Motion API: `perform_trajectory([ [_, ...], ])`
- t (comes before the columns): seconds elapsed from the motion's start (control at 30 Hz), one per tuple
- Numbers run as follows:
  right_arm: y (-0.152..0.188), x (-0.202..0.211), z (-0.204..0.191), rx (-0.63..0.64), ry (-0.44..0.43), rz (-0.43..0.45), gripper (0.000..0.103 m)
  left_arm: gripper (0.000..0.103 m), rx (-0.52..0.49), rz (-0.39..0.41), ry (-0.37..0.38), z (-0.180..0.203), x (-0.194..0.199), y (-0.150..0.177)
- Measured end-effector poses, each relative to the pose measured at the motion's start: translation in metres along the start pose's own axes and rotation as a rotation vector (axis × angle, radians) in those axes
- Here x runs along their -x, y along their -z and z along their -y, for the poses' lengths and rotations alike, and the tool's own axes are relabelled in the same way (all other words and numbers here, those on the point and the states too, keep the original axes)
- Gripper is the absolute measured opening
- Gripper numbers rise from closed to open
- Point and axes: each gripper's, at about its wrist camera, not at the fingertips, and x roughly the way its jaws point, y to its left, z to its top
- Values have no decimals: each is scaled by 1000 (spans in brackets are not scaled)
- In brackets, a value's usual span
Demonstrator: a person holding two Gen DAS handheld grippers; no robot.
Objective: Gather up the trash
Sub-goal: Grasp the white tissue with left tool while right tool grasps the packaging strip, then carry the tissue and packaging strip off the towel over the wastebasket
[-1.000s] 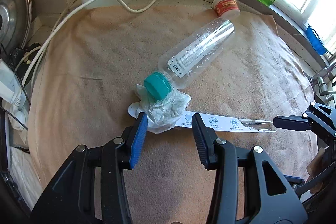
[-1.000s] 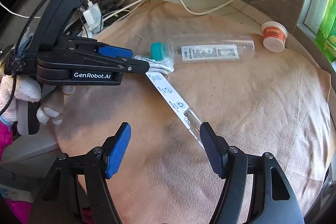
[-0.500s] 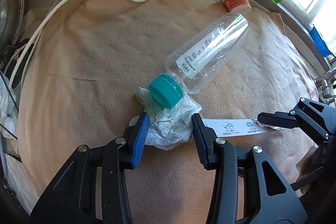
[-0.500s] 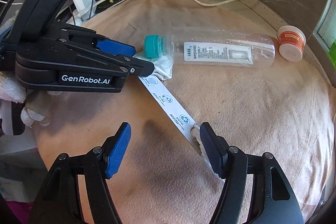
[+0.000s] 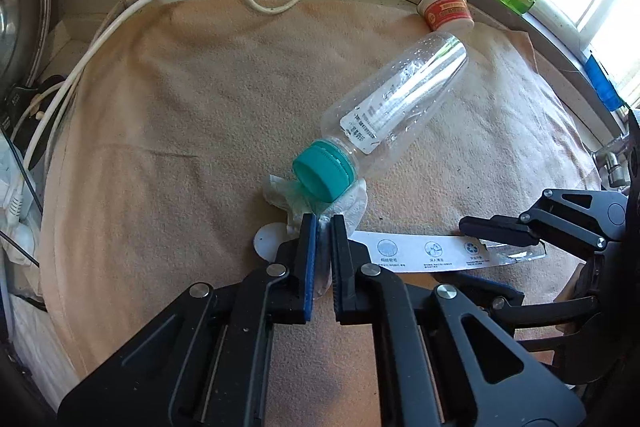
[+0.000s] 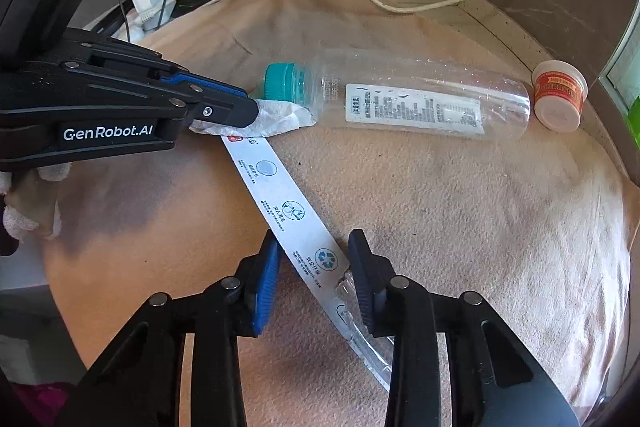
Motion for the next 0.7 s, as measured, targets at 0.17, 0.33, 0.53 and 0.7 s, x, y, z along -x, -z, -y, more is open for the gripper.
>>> perform_trajectory([
  [0.17, 6, 5, -7, 28, -12, 3, 27, 3, 6, 22, -8, -6, 13, 10],
  [0.33, 17, 16, -10, 32, -19, 8, 22, 3, 43, 54, -8, -16, 29, 22],
  [0.53, 33, 32, -6, -22, -35, 28, 19, 2, 90, 100, 4, -26, 54, 45],
  [0.7, 47, 49, -10, -66, -63, 63, 18, 2, 128, 126, 20, -28, 70, 65],
])
